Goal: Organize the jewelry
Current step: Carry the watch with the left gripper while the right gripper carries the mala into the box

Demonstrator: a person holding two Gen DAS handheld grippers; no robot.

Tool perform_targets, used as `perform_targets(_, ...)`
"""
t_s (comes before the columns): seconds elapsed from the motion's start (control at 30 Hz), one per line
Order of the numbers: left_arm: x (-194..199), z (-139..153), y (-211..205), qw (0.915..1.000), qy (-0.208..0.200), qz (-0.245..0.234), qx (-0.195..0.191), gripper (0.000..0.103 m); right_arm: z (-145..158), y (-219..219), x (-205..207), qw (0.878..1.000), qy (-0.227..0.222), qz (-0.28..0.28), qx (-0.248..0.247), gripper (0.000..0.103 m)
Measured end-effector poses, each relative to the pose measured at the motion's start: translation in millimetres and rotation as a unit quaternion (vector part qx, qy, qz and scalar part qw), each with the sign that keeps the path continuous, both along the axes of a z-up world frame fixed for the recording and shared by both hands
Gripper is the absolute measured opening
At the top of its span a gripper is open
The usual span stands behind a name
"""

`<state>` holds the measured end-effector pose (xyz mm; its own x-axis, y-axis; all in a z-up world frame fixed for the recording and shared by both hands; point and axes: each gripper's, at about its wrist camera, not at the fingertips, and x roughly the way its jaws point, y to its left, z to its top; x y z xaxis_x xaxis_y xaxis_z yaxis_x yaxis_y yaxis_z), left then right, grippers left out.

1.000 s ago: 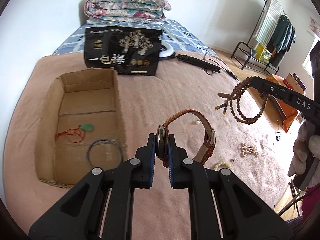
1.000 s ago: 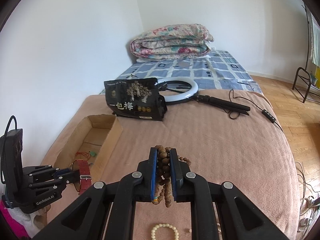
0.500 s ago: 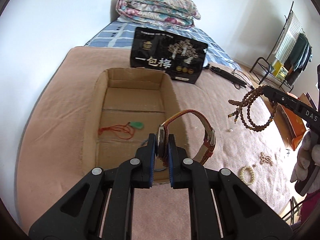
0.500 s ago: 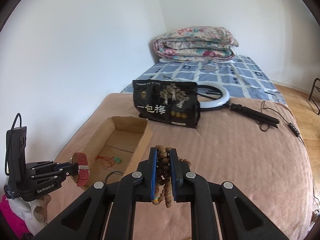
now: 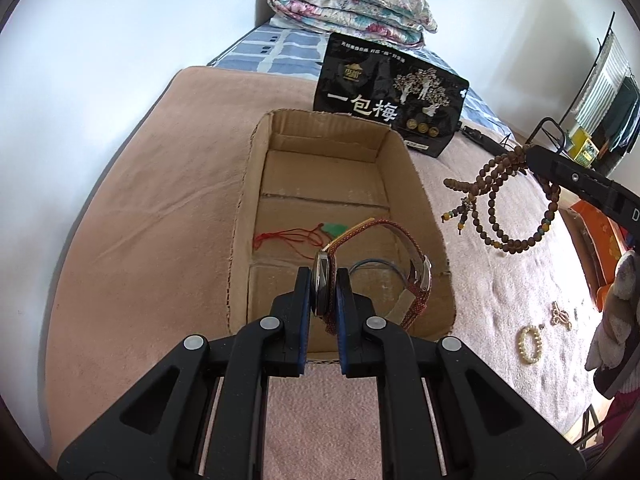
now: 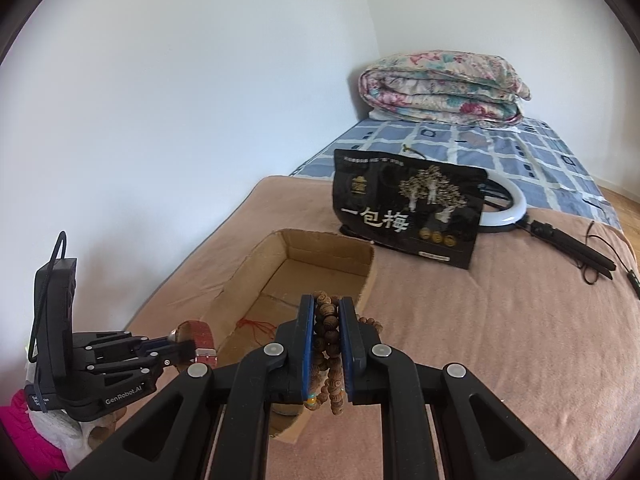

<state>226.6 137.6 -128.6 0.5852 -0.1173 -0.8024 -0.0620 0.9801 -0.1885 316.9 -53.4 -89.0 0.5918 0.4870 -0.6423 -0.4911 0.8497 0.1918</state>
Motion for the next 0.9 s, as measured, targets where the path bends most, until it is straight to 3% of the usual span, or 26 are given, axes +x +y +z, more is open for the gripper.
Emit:
perform_targets(0.63, 5, -16, 8, 0.9997, 0.022, 0.008, -0.001, 0.009, -21, 41, 5, 0.999, 0.02, 0.037, -0.001, 0.01)
perform_targets(0.73, 6, -17, 8, 0.9997, 0.025, 0.008, -0.003, 0.009, -24, 41, 7, 0.999, 0.026, 0.036, 0.003, 0.015)
perform_targets(0.77, 6, -18, 8, 0.9996, 0.025, 0.008, -0.002, 0.009, -24, 40, 8, 0.999, 0.028, 0.036, 0.006, 0.022)
perform_targets(0.83, 7, -19, 8, 0.9996, 0.028, 0.01, -0.003, 0.015, -24, 38, 9, 0.999, 0.027, 0.033, 0.012, 0.032)
perform_targets(0.9, 6, -18, 9, 0.9996, 0.025, 0.013, -0.005, 0.031, -24, 37, 9, 0.999, 0.026, 0.032, 0.01, 0.033)
